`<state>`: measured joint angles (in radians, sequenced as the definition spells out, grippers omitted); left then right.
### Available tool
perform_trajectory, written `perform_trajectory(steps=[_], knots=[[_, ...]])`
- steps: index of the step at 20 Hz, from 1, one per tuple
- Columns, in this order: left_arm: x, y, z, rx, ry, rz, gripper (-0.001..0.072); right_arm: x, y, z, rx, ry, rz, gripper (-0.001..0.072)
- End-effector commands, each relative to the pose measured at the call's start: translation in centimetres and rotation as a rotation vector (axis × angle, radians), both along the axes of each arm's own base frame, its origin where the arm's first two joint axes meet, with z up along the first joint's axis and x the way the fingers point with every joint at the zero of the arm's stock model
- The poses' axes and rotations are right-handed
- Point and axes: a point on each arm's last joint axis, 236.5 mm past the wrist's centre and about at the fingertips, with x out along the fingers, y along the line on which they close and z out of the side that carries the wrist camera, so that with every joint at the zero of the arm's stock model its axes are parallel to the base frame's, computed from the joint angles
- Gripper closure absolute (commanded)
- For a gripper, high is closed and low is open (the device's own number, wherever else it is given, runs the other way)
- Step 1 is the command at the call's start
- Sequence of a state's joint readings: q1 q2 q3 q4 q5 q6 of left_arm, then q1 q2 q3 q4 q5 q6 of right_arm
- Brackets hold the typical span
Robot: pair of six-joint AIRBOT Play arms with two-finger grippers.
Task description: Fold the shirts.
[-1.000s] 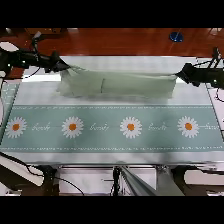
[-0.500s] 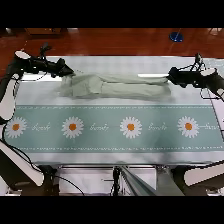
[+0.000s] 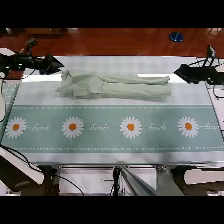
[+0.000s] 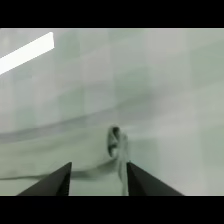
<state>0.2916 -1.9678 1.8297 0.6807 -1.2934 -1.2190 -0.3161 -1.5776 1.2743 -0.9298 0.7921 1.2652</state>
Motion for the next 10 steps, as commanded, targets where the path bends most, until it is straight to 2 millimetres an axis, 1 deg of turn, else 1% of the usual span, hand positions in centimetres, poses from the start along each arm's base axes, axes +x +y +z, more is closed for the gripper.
perform_trajectory(steps=[1, 2, 3, 6, 8, 10], knots=[[-2.3, 2.2, 2.6, -0.016, 0.016, -0.027, 0.0256, -5.3, -3.3, -2.1, -0.100, 0.204, 0.043, 0.0218], [-2.7, 1.9, 2.8, -0.021, 0.024, -0.044, 0.0257, -6.0, -2.8, -3.3, -0.067, 0.251, 0.056, 0.0210], [-3.1, 1.4, 2.7, -0.026, 0.035, -0.063, 0.0257, -5.9, -1.9, -4.3, -0.006, 0.266, 0.052, 0.0153], [-3.4, -0.5, 2.7, -0.026, 0.042, -0.108, 0.0257, -3.4, 1.6, -6.4, 0.255, 0.245, -0.018, 0.0137], [-3.4, -1.9, 2.6, -0.022, 0.039, -0.136, 0.0257, -2.4, 3.5, -8.0, 0.405, 0.259, -0.062, 0.0137], [-3.6, -3.2, 2.6, -0.020, 0.036, -0.164, 0.0256, -1.7, 5.4, -9.4, 0.482, 0.268, -0.067, 0.0138]])
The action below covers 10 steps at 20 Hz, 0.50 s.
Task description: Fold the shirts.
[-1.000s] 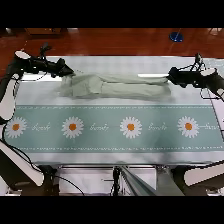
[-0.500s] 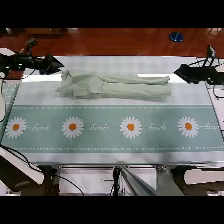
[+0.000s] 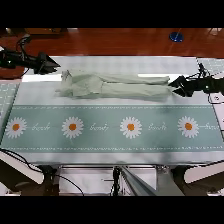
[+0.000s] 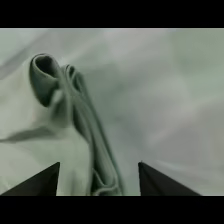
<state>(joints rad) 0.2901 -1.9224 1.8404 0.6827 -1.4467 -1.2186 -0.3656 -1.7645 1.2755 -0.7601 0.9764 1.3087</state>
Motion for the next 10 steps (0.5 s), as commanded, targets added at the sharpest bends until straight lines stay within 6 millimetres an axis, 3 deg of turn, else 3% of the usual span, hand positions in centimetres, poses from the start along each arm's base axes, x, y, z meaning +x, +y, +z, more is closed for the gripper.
perform_trajectory(steps=[1, 2, 3, 4, 5, 8, 10], knots=[[-0.5, -2.2, 0.1, 0.001, 0.000, -0.055, 0.0257, 1.4, 3.8, -2.3, 0.168, 0.018, -0.044, 0.0139], [-0.5, -2.8, 0.1, 0.002, -0.001, -0.065, 0.0257, 1.7, 4.9, -2.8, 0.167, 0.021, -0.036, 0.0154], [-0.5, -3.3, 0.1, 0.002, -0.002, -0.073, 0.0257, 1.9, 5.9, -3.2, 0.156, 0.019, -0.025, 0.0355], [-0.6, -3.7, 0.1, 0.002, -0.002, -0.081, 0.0259, 2.1, 6.5, -3.2, 0.149, 0.014, -0.019, 0.0623], [-0.6, -3.9, 0.1, 0.001, -0.001, -0.085, 0.0283, 2.4, 6.7, -2.5, 0.169, 0.004, -0.030, 0.0691], [-1.2, -5.2, 0.9, -0.044, 0.006, -0.118, 0.0689, 2.3, 6.0, 2.3, 0.191, -0.083, 0.014, 0.0692], [-1.5, -7.3, 2.2, -0.115, 0.013, -0.134, 0.0688, 1.2, 4.6, 6.6, 0.155, -0.139, 0.054, 0.0693]])
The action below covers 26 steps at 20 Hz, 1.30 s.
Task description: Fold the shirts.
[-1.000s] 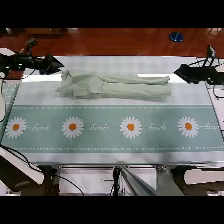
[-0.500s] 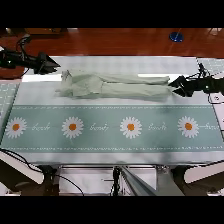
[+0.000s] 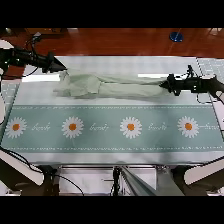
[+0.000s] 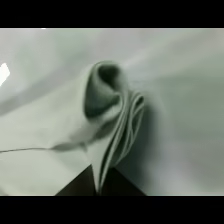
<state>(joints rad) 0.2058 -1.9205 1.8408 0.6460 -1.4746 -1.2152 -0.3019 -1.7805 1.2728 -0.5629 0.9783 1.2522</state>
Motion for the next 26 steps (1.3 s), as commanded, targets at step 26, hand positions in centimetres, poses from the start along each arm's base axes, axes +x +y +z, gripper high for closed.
perform_trajectory(steps=[26], knots=[[-17.9, -44.8, -8.1, -0.112, 0.161, -0.333, 0.0689, -15.6, -5.0, 22.4, -0.490, -0.172, 0.142, 0.0692]])
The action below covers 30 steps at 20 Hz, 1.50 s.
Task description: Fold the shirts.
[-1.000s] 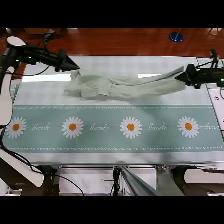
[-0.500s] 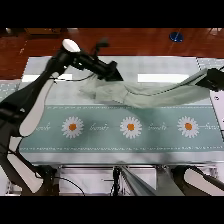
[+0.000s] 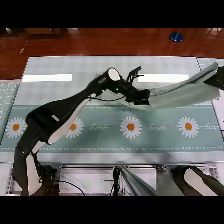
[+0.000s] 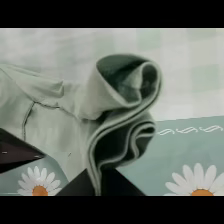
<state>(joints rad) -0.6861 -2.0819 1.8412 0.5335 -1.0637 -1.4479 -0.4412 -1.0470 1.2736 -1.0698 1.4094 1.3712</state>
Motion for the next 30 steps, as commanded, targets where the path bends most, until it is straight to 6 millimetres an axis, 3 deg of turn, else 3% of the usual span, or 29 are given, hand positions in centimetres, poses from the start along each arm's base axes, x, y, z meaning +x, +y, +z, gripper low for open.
perform_trajectory(steps=[1, 6, 9, 10, 12, 15, 17, 19, 21, 23, 25, 27, 28, 29, 30], knots=[[-0.5, -3.6, -2.4, -0.034, 0.065, 0.101, 0.0689, -0.4, 1.0, 1.2, 0.023, -0.025, 0.010, 0.0692], [-2.4, -5.4, -4.6, -0.046, 0.152, 0.114, 0.0689, -0.6, 1.4, 2.0, 0.028, -0.052, 0.013, 0.0692], [-0.3, -4.2, -2.8, -0.078, 0.121, 0.108, 0.0689, -0.4, 1.3, 2.1, 0.025, -0.058, 0.009, 0.0692], [1.0, -3.3, -1.1, -0.109, 0.074, 0.087, 0.0689, -0.3, 1.2, 2.1, 0.024, -0.063, 0.006, 0.0692], [4.3, 0.2, 5.0, -0.196, -0.076, 0.027, 0.0690, 0.3, 1.6, 2.1, 0.033, -0.076, -0.007, 0.0692], [8.2, 8.9, 15.8, -0.285, -0.268, 0.019, 0.0689, 2.0, 4.8, 1.0, 0.050, -0.094, 0.050, 0.0692], [9.3, 16.3, 22.1, -0.301, -0.360, 0.052, 0.0689, 4.1, 7.8, 0.3, 0.081, -0.107, 0.072, 0.0692], [9.4, 23.6, 27.0, -0.284, -0.454, 0.106, 0.0689, 6.8, 11.9, 0.0, 0.124, -0.162, 0.099, 0.0692], [9.1, 29.9, 30.7, -0.254, -0.539, 0.181, 0.0689, 9.3, 16.7, -0.4, 0.191, -0.211, 0.115, 0.0692], [8.3, 34.3, 33.0, -0.219, -0.600, 0.243, 0.0689, 11.0, 21.8, -1.8, 0.251, -0.230, 0.129, 0.0692], [6.9, 36.7, 34.0, -0.190, -0.624, 0.256, 0.0689, 11.8, 26.7, -4.6, 0.292, -0.208, 0.135, 0.0692], [5.4, 37.4, 34.2, -0.173, -0.619, 0.226, 0.0689, 11.8, 32.4, -8.1, 0.342, -0.178, 0.145, 0.0683], [5.0, 37.3, 34.1, -0.171, -0.615, 0.212, 0.0689, 11.3, 35.6, -10.1, 0.390, -0.149, 0.138, 0.0614], [4.9, 36.9, 34.1, -0.174, -0.614, 0.204, 0.0689, 10.5, 38.5, -12.0, 0.438, -0.109, 0.122, 0.0451], [4.8, 36.4, 34.0, -0.178, -0.609, 0.192, 0.0689, 9.6, 40.6, -13.6, 0.470, -0.073, 0.111, 0.0233]])
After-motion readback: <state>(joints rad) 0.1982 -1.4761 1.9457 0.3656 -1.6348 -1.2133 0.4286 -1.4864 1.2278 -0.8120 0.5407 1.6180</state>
